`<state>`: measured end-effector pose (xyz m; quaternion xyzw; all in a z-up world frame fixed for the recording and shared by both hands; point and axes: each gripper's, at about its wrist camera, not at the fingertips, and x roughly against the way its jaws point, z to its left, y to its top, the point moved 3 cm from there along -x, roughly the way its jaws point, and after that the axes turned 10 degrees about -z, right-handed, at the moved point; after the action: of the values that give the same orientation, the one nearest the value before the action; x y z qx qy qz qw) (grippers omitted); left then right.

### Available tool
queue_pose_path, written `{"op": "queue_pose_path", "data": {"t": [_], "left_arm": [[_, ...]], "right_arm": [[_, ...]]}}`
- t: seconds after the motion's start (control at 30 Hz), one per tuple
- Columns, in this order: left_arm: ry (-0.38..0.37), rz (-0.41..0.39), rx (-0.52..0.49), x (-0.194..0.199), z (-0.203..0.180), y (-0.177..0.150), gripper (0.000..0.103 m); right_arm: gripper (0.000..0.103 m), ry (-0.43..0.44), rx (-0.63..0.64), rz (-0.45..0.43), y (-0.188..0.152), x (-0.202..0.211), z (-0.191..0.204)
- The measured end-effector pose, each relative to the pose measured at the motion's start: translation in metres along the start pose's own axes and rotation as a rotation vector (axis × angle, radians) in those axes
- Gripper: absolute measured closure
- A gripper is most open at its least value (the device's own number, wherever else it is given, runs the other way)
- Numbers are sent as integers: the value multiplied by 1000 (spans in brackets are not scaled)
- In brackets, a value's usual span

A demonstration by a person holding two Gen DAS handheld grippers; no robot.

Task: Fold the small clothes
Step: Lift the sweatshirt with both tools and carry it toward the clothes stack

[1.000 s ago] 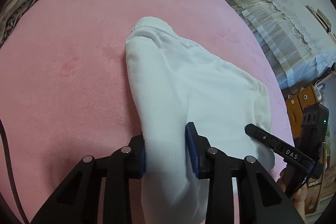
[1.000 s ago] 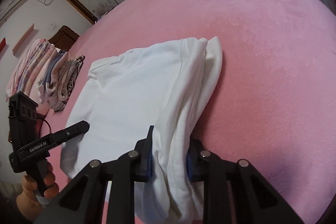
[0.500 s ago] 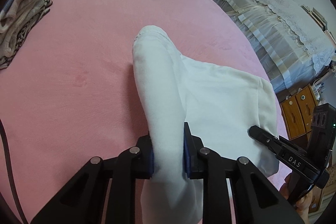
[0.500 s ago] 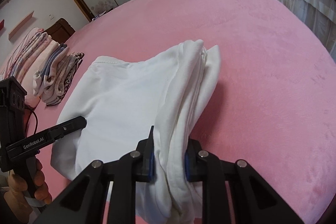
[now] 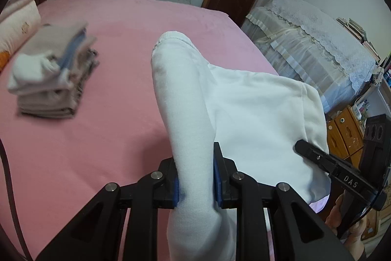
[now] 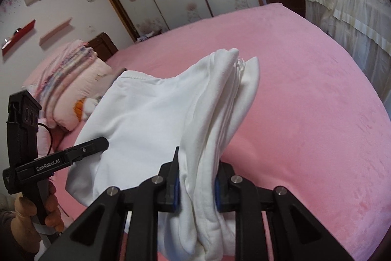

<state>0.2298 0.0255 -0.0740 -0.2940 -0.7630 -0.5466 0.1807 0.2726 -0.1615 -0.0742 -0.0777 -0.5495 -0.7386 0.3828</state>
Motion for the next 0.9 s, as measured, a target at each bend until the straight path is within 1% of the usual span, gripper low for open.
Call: {"op": "queue_pose_path", "data": {"t": [0.1, 0.17, 0.3, 0.37, 0.47, 0.57, 0.63, 0.73, 0.77, 0.9], "left_arm": [[44, -14, -13, 31, 29, 32, 83], [81, -32, -18, 48, 57, 56, 83], [160, -67, -15, 75, 120, 102, 83], [202, -83, -13, 80, 159, 130, 83], [253, -91, -16, 72, 221, 167, 83], [288, -104, 13, 61, 276, 191, 83], [307, -118, 23, 51, 304, 204, 83], [331, -134, 29, 31, 341, 216, 83], [337, -133, 38, 16, 348, 218, 83], [348, -131, 75, -21, 379, 218, 82]], "right_arm": [[83, 46, 28, -5, 18, -11, 40], [83, 69, 52, -3, 31, -27, 70], [83, 112, 87, 5, 58, -73, 137], [83, 129, 106, 4, 72, -102, 173], [83, 141, 103, 2, 92, -154, 222], [83, 146, 85, -6, 105, -202, 256], [83, 144, 78, -7, 109, -236, 274], [83, 135, 72, 3, 109, -279, 288], [83, 130, 72, 8, 109, -290, 291], [83, 117, 63, 27, 103, -331, 296]]}}
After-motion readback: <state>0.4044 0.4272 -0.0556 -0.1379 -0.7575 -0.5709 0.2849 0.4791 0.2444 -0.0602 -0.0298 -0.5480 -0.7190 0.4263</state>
